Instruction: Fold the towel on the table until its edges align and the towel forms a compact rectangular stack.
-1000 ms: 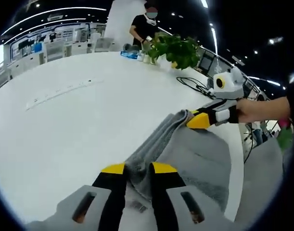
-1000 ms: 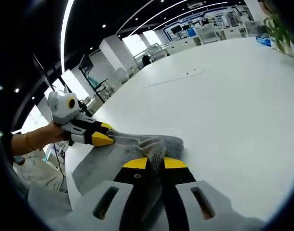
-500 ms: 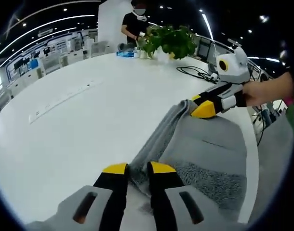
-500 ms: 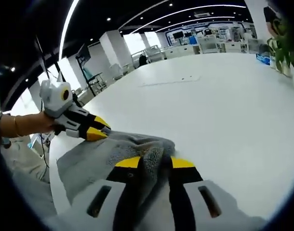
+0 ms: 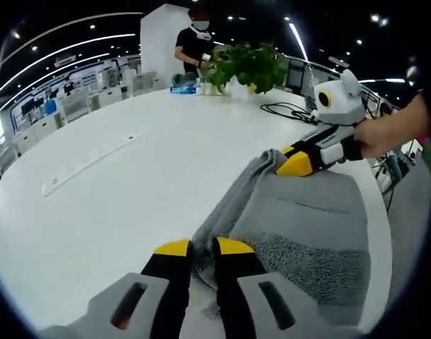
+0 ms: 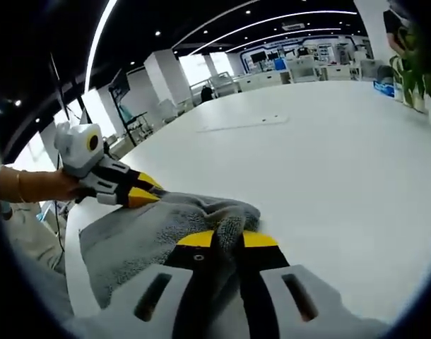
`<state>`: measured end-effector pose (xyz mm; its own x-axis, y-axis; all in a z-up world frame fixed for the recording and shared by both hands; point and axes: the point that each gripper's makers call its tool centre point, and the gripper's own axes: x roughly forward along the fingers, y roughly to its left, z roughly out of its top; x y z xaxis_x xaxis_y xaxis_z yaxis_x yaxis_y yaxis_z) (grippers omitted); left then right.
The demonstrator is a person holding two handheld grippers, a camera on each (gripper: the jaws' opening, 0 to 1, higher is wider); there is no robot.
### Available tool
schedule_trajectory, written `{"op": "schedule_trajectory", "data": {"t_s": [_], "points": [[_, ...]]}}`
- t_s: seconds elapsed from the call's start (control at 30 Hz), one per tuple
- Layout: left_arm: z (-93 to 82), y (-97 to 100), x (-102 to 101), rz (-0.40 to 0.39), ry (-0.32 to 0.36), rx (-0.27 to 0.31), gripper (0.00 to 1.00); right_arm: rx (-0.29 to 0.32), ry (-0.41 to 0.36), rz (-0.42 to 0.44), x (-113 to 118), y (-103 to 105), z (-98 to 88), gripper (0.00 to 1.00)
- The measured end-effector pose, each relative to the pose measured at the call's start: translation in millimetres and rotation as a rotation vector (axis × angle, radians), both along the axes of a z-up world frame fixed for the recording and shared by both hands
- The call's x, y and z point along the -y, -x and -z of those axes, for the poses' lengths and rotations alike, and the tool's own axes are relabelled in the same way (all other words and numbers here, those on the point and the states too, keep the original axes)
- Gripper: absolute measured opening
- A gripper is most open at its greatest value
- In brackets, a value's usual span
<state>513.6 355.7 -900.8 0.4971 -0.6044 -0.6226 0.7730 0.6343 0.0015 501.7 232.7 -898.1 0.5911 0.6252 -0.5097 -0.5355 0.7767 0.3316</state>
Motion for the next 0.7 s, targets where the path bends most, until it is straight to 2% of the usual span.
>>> {"op": "schedule_trajectory", "data": {"t_s": [0.2, 0.33, 0.47, 0.5, 0.57, 0.63, 0.7], "points": [[0.0, -14.3, 2, -0.012, 0.015, 0.007, 0.12, 0.033, 0.010, 0.027, 1, -11, 0.4, 0.10], [-0.2, -16.2, 2, -0.031, 0.022, -0.005, 0.12, 0.011, 0.003, 0.050, 2, -12, -1.2, 0.10], [-4.9, -13.8, 1, -0.064, -0.007, 0.001, 0.13, 0.008, -0.004, 0.038, 3, -10, -9.0, 0.11], [-8.5, -13.1, 0, -0.067, -0.031, 0.017, 0.14, 0.011, -0.021, 0.035, 3, -11, -13.1, 0.12], [-16.5, -14.4, 0, -0.085, -0.034, 0.045, 0.15, 0.008, -0.041, 0.029, 4, -9, -17.8, 0.13], [-32.4, -17.5, 0, -0.121, 0.025, 0.068, 0.16, 0.019, -0.060, 0.032, 6, -7, -25.1, 0.14], [-47.3, -19.8, -2, -0.135, 0.047, 0.102, 0.20, 0.045, -0.069, 0.031, 7, -6, -34.7, 0.14]]}}
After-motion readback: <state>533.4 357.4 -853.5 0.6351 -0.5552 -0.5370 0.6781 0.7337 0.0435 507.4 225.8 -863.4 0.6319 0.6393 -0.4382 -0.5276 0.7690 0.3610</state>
